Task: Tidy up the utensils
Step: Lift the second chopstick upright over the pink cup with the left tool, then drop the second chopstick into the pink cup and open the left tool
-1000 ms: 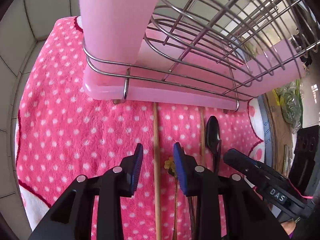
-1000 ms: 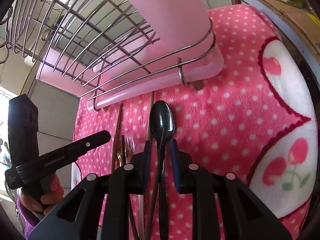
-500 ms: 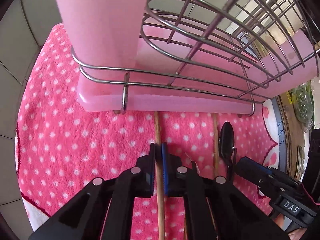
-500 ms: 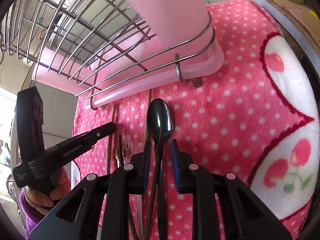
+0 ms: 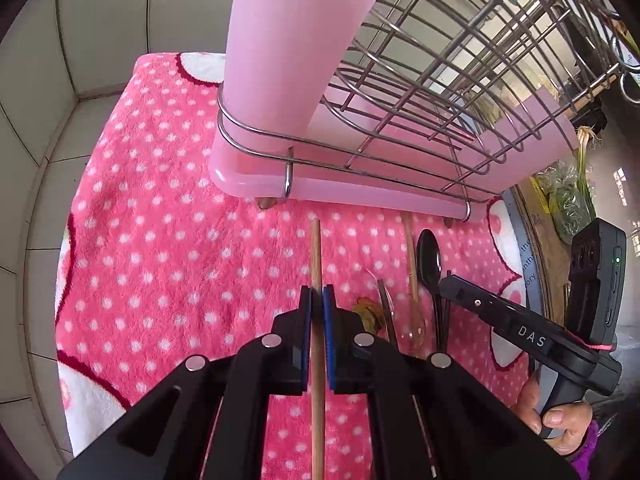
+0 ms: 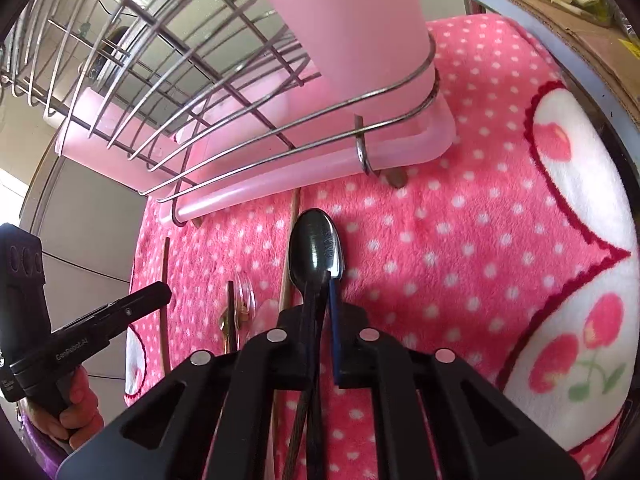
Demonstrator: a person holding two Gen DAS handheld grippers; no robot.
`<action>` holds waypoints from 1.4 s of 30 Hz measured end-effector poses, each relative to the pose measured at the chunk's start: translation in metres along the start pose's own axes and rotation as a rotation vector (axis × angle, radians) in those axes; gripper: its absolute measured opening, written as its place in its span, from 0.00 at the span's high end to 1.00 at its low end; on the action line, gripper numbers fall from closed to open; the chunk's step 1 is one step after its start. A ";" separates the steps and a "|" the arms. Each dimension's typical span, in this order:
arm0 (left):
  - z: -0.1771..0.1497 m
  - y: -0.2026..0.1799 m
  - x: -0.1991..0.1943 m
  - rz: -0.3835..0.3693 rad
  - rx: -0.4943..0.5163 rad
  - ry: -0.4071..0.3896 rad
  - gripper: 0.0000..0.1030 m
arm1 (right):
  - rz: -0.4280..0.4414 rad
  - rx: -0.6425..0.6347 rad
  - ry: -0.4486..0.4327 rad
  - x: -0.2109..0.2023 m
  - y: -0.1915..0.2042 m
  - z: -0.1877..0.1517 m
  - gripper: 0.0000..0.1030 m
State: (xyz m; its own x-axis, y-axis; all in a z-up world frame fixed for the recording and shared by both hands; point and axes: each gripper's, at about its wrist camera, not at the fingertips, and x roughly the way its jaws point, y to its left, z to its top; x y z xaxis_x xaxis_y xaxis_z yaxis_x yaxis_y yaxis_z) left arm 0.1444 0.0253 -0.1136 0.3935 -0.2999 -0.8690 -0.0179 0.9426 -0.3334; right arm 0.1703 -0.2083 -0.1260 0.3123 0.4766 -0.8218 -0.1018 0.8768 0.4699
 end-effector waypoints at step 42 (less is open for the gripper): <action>-0.014 -0.010 -0.228 -0.117 0.032 -0.570 0.95 | 0.030 -0.206 -0.543 -0.234 0.044 0.000 0.96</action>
State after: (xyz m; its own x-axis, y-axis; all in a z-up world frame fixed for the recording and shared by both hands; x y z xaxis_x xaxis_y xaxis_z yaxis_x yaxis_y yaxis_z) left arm 0.0420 0.0826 0.0831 0.8239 -0.2849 -0.4899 0.0805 0.9145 -0.3965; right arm 0.0930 -0.2815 0.0867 0.7406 0.4487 -0.5001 -0.2828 0.8834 0.3737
